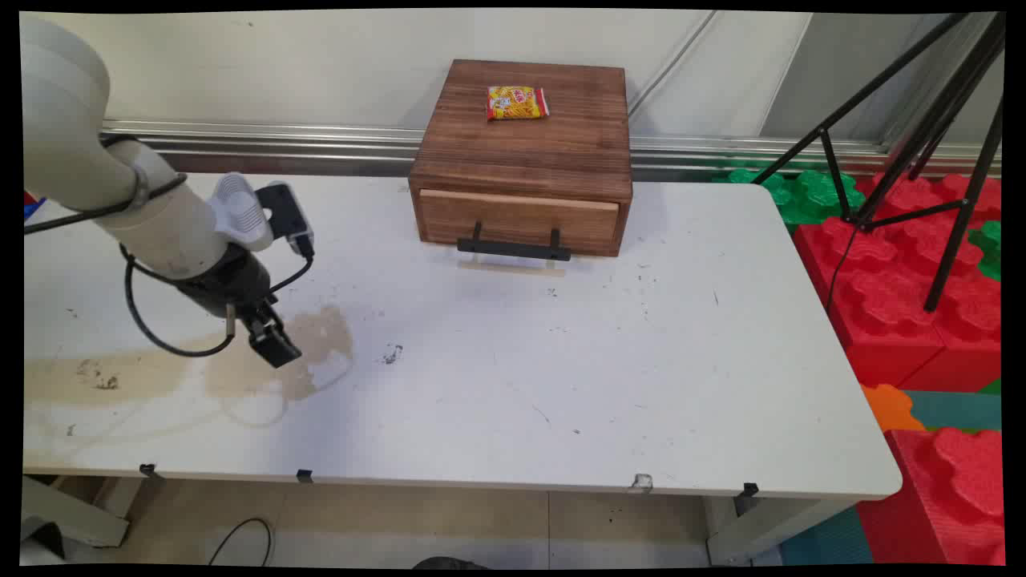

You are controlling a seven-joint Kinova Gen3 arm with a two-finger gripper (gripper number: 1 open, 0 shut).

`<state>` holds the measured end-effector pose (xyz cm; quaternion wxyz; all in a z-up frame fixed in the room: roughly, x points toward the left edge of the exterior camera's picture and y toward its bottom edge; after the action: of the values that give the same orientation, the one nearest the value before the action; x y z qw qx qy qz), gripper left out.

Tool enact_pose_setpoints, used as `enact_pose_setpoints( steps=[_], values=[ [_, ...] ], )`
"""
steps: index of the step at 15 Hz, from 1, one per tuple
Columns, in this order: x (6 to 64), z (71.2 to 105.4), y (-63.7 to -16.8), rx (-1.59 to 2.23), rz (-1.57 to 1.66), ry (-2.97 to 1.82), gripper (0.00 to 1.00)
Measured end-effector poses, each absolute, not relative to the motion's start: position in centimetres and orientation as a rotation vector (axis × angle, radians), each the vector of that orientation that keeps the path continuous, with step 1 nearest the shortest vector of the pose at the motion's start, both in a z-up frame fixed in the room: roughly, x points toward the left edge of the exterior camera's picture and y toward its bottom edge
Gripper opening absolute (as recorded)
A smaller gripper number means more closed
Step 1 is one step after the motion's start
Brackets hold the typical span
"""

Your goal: Open the drawer

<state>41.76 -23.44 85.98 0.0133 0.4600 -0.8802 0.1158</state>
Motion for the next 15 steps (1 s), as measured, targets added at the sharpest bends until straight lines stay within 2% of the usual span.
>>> enact_pose_setpoints(
  steps=[9,15],
  values=[
    [39.4,88.5,-27.5,1.308,0.412,-2.695,1.00],
    [35.8,89.7,-31.7,1.199,0.451,-2.665,1.00]
  ],
)
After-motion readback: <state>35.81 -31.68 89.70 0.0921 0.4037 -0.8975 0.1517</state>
